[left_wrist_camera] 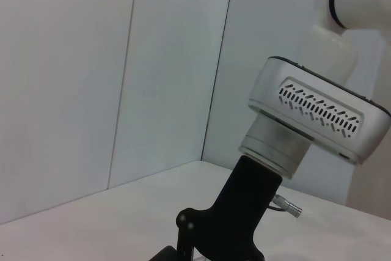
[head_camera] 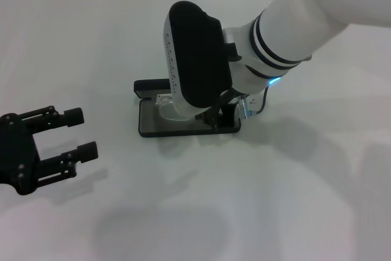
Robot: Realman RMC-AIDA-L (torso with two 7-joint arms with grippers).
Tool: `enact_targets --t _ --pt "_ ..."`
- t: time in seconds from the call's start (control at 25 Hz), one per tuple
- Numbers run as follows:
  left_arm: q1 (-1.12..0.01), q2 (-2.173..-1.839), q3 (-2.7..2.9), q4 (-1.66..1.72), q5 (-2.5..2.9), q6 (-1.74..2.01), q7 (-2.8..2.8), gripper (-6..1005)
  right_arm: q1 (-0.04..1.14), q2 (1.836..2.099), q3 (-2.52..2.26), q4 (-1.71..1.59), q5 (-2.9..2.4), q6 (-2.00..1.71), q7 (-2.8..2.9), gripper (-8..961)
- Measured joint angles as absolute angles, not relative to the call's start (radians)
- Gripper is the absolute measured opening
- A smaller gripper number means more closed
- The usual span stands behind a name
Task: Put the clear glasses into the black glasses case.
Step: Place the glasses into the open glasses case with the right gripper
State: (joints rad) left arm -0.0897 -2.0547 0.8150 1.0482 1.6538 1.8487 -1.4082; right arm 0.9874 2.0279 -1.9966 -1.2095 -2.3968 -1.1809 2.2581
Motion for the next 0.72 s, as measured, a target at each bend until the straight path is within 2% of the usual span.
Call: enact_targets --t 0.08,0.72 --pt "-0.09 -2.055 0.815 1.048 1.654 1.849 -1.408 667 0.986 2.028 -1.998 -1.208 -2.4 -1.177 2.258 109" --pt "-0.092 -2.05 0.816 1.053 1.667 1.848 -1.409 666 0.982 2.028 -2.01 -1.184 -2.399 -1.15 2.259 109"
